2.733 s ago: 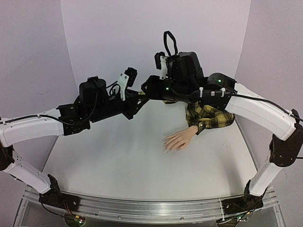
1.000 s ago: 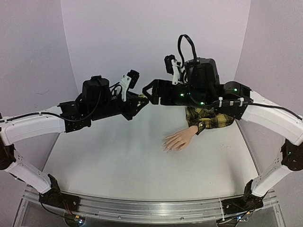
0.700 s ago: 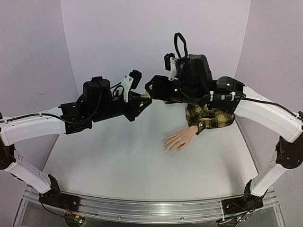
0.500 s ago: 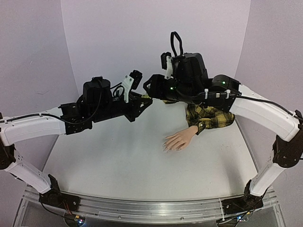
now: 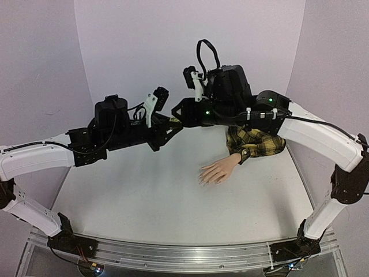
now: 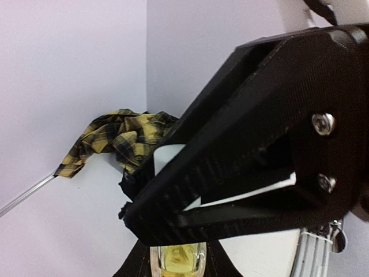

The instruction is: Paint the nails

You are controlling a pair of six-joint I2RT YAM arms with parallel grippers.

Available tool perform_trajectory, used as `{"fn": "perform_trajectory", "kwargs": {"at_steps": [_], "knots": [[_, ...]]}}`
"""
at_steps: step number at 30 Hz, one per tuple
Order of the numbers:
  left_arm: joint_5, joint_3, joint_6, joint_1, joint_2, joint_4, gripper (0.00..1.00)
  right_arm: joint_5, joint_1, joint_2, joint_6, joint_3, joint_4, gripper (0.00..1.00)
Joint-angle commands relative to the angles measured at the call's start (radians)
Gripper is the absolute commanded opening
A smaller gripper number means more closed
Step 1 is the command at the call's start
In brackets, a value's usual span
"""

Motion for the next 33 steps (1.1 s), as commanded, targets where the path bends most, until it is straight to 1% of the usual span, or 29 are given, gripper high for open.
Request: {"fn": "perform_trajectory", "kwargs": {"at_steps": [1,2,4,5,7,8,10,14,15,16,17,18,19,21,22,23,26,28,30,33], "knots": [[0.528,-0.052,-0.017,0.001,-0.118,0.153,0.0,-0.585,0.003,-0.095,-0.338,-0.048,0.029,0.0],[0.684,-0.054,-0.037,0.009,-0.125,0.171,0.0,-0.719,0.002,-0.118,-0.399,-0.072,0.029,0.0],[0.912,-0.027,-0.099,0.02,-0.11,0.18,0.0,-0.948,0.002,-0.139,-0.43,-0.092,0.033,0.0],[1.021,-0.009,-0.131,0.021,-0.099,0.179,0.0,-1.035,0.002,-0.137,-0.423,-0.087,0.033,0.0],[1.122,0.02,-0.168,0.021,-0.079,0.178,0.0,-1.118,0.002,-0.121,-0.401,-0.07,0.029,0.0],[1.136,0.025,-0.179,0.021,-0.075,0.178,0.0,-1.145,0.002,-0.117,-0.395,-0.067,0.029,0.0],[1.119,0.028,-0.157,0.023,-0.082,0.159,0.0,-1.148,0.002,-0.124,-0.395,-0.074,0.031,0.0],[1.072,0.063,-0.085,0.031,-0.092,0.064,0.0,-1.07,0.003,-0.167,-0.409,-0.105,0.033,0.01],[1.048,0.071,-0.061,0.032,-0.096,0.035,0.0,-1.022,0.003,-0.183,-0.409,-0.116,0.034,0.06],[1.011,0.076,-0.031,0.033,-0.102,0.008,0.0,-0.958,0.003,-0.203,-0.406,-0.128,0.036,0.16],[0.952,0.077,-0.005,0.034,-0.11,-0.015,0.0,-0.883,0.003,-0.221,-0.397,-0.141,0.041,0.29],[0.869,0.073,0.013,0.034,-0.121,-0.036,0.0,-0.814,0.002,-0.24,-0.382,-0.157,0.051,0.46],[0.777,0.063,0.028,0.033,-0.129,-0.041,0.0,-0.723,0.003,-0.255,-0.35,-0.177,0.068,0.56],[0.564,0.05,0.087,0.032,-0.138,-0.059,0.0,-0.529,0.003,-0.28,-0.269,-0.215,0.111,0.75],[0.463,0.042,0.108,0.031,-0.139,-0.065,0.0,-0.415,0.002,-0.289,-0.221,-0.237,0.133,0.83],[0.356,0.037,0.133,0.026,-0.14,-0.069,0.0,-0.304,0.003,-0.299,-0.169,-0.26,0.153,0.89],[0.172,0.026,0.183,0.007,-0.127,-0.07,0.0,-0.107,0.003,-0.297,-0.053,-0.274,0.16,0.96],[0.079,0.024,0.202,-0.001,-0.114,-0.065,0.0,-0.029,0.005,-0.283,0.023,-0.265,0.161,0.98],[0.039,0.02,0.205,-0.005,-0.103,-0.049,0.0,0.003,0.007,-0.256,0.073,-0.246,0.16,0.96],[-0.029,0.001,0.193,-0.01,-0.096,0.005,0.0,0.006,0.012,-0.211,0.124,-0.21,0.159,0.89]]}}
